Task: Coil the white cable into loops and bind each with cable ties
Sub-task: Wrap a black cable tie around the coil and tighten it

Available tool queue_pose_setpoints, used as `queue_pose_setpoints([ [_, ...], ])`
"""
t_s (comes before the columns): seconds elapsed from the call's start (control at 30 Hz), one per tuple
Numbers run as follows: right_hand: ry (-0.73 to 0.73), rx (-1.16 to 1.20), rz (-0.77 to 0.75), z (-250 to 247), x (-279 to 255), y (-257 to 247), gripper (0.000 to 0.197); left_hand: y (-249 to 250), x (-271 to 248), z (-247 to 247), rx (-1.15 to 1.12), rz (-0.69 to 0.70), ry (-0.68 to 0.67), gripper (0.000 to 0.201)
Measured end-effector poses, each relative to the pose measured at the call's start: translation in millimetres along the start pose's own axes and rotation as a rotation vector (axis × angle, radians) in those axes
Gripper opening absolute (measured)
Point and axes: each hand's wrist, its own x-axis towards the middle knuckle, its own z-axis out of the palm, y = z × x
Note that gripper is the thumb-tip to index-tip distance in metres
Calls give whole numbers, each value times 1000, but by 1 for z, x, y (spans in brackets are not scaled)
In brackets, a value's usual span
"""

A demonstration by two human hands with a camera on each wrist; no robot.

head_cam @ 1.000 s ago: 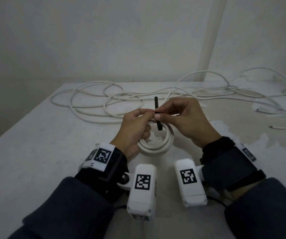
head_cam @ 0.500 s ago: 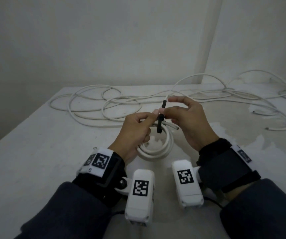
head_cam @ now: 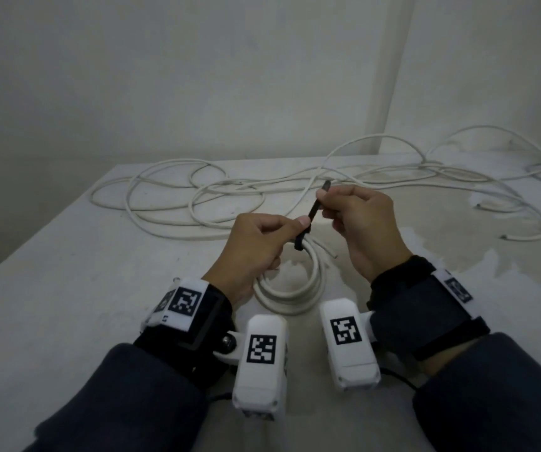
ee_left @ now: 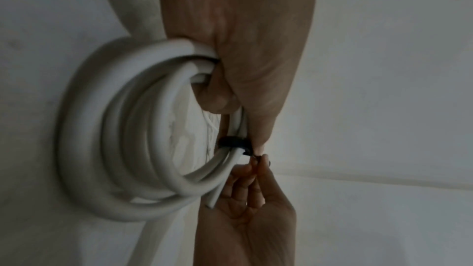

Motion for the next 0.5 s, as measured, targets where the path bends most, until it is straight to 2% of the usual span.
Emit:
queue_pose_setpoints([
  [0.1, 25, 18, 31, -3, 3, -1, 21, -2, -2, 0, -17, -18, -9, 27],
  [0.2, -132, -70, 119, -2, 0, -4, 4, -3, -1, -1, -94, -42, 61, 30],
  [0.27, -245, -153, 211, -1, -2, -6, 11, -3, 2, -4, -184, -60, 152, 29],
  [0.37, -345, -271, 318, 0, -6, -9, 11, -3, 6, -7, -261, -72, 275, 25],
  [0.5, -435, -185, 356, -4, -7, -11, 15, -5, 8, -9, -277, -83, 347, 25],
])
